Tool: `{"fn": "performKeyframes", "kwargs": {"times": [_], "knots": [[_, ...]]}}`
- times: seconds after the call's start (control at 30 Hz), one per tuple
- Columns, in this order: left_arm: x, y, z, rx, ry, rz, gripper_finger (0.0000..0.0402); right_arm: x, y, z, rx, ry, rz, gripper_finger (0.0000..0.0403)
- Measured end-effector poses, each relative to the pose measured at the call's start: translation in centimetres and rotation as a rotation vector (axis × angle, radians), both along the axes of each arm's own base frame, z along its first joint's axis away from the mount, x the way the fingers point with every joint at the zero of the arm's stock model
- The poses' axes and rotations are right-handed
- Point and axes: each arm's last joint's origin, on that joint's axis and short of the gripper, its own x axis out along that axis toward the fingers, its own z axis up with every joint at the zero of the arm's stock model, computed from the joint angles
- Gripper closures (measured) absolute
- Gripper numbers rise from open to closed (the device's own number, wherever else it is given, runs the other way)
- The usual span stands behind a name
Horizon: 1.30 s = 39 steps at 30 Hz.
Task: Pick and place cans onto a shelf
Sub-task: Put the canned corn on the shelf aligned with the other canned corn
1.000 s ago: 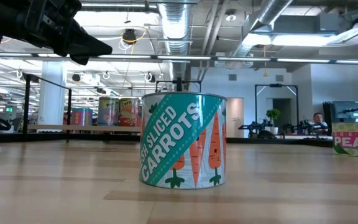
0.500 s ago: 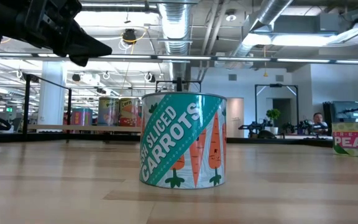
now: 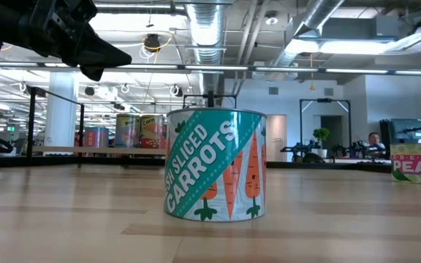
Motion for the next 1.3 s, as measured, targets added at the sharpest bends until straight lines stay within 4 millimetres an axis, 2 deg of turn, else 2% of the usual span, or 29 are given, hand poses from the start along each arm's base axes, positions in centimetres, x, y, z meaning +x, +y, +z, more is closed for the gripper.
{"fn": "performKeyframes", "kwargs": {"times": [0.13,0.27,0.5,0.7,0.93,1.07,1.3], "knots": [[0.0,0.0,0.0,0.009,0.001,-0.002,0.0401,3.5,-2.2,2.0,-0.011,-0.115,0.106,0.0393],[0.0,0.0,0.0,0.009,0.002,-0.002,0.0401,8.0,-5.1,2.1,-0.065,-0.215,0.245,0.0399],[0.0,0.0,0.0,0.01,0.003,-0.002,0.0401,16.5,-11.3,0.1,-0.176,-0.28,0.46,0.0396],[0.0,0.1,-0.1,0.021,0.016,0.014,0.0401,21.8,-15.4,-1.3,-0.256,-0.305,0.564,0.0397],[-0.3,0.2,-1.0,0.021,0.103,0.053,0.0401,24.7,-18.2,-2.6,-0.302,-0.27,0.659,0.0397],[-0.3,0.2,-1.0,0.02,0.109,0.054,0.0401,25.5,-19.4,-3.5,-0.322,-0.265,0.69,0.0396],[-0.3,0.2,-1.0,0.014,0.105,0.055,0.0401,25.8,-21.0,-3.4,-0.314,-0.286,0.695,0.0388]]}}
